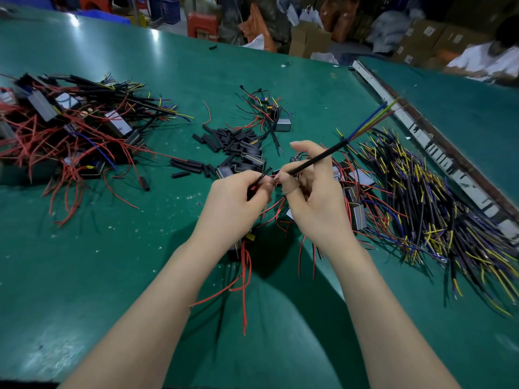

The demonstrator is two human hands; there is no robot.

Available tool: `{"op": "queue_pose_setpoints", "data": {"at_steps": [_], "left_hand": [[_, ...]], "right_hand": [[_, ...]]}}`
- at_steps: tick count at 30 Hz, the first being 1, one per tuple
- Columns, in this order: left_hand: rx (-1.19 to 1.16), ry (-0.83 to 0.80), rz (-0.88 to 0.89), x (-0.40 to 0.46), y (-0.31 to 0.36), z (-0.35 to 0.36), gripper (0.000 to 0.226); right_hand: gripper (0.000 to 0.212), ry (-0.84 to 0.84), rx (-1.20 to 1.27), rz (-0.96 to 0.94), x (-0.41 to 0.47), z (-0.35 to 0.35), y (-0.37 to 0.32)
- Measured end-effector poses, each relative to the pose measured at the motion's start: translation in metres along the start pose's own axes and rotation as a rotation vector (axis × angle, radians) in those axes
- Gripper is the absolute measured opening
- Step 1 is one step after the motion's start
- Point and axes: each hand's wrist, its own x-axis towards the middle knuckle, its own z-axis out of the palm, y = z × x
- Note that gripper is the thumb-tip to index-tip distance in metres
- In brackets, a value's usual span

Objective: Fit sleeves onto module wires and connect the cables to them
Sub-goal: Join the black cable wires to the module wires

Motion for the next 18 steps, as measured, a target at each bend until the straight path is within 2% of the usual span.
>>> {"op": "queue_pose_setpoints", "data": {"at_steps": [3, 7, 14, 16, 18], "left_hand": [[0.163, 0.027, 0.069, -0.001, 0.000, 0.001, 0.017], [0.204, 0.102, 0.068, -0.002, 0.000, 0.003, 0.019], [0.042, 0.209, -0.011, -0.006, 0.003, 0.009, 0.015], [-0.039, 0.248, -0.031, -0.005, 0.006, 0.010, 0.013], [-0.109, 0.269, -0.041, -0.006, 0.005, 0.010, 0.013]], "right_hand": [[0.040, -0.013, -0.076, -0.018, -0.001, 0.002, 0.000], [0.039, 0.012, -0.186, -0.048, -0.004, 0.006, -0.003], [0.043, 0.098, -0.239, -0.055, -0.008, 0.015, -0.009], [0.043, 0.139, -0.178, -0.018, -0.008, 0.020, -0.013], [0.038, 0.163, -0.014, 0.042, -0.009, 0.024, -0.016]]}}
